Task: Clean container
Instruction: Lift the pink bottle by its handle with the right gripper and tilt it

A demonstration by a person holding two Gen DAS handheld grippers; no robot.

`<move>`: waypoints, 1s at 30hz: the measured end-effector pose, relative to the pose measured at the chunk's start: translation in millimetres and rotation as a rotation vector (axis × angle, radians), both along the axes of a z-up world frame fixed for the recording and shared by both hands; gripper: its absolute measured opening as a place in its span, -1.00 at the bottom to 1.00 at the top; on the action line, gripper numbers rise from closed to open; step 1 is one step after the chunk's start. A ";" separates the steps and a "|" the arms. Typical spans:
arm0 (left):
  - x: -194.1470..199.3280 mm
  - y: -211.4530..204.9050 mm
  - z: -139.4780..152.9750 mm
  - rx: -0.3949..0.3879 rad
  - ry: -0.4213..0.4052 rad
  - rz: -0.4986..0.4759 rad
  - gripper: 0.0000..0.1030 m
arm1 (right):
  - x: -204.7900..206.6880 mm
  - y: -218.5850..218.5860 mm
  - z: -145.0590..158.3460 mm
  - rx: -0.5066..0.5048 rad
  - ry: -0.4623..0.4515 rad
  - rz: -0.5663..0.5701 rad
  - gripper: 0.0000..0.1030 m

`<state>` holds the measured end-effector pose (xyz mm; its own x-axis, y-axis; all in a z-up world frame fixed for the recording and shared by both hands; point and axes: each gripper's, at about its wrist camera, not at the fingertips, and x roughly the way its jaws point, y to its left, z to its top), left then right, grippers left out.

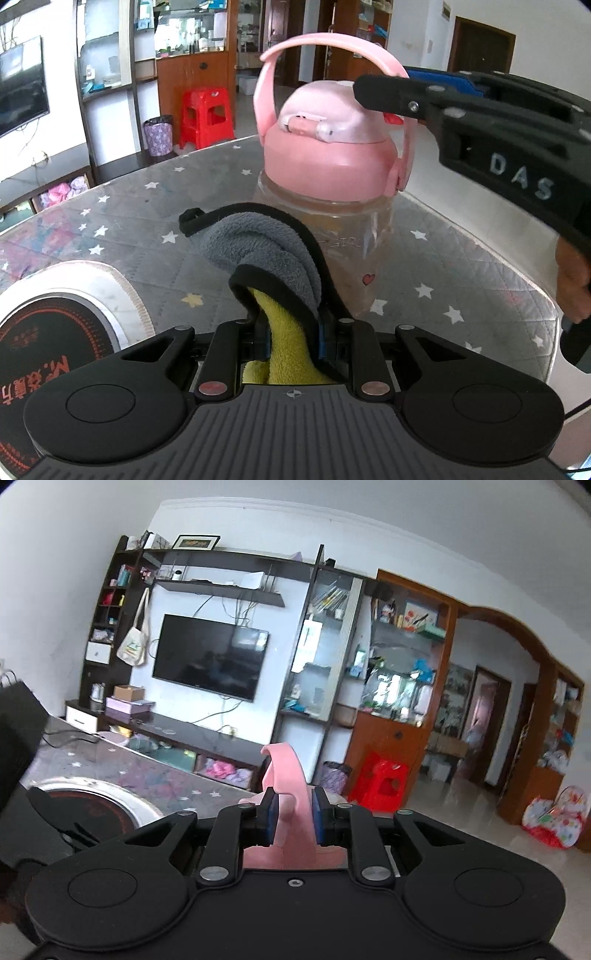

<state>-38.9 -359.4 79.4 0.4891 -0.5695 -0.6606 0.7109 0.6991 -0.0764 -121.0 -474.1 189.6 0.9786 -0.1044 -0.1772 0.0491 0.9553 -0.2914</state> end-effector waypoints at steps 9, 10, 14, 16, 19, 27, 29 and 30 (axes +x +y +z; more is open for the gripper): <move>2.6 19.2 6.1 -0.004 -0.015 0.046 -0.59 | 0.2 -1.5 -4.7 -0.059 -0.047 0.010 -0.74; 3.2 23.2 7.3 -0.004 -0.019 0.057 -0.59 | -0.1 -1.8 -4.0 -0.063 -0.054 0.016 -0.74; 4.0 41.6 12.3 -0.004 -0.031 0.101 -0.59 | 2.6 14.1 4.2 -0.086 -0.069 0.055 -0.74; 3.6 51.4 14.4 -0.005 -0.035 0.125 -0.59 | 2.7 18.8 6.4 -0.095 -0.073 0.078 -0.74; 1.1 66.1 16.4 -0.006 -0.038 0.157 -0.59 | 2.6 25.8 8.8 -0.093 -0.076 0.113 -0.74; -3.5 96.4 24.5 0.000 -0.055 0.237 -0.59 | 9.2 40.1 9.4 -0.067 -0.086 0.191 -0.74; -5.0 103.2 26.3 -0.003 -0.060 0.253 -0.59 | 10.8 43.7 9.5 -0.060 -0.089 0.211 -0.75; -5.3 105.1 27.0 -0.003 -0.062 0.258 -0.59 | 11.6 45.5 9.6 -0.057 -0.090 0.221 -0.75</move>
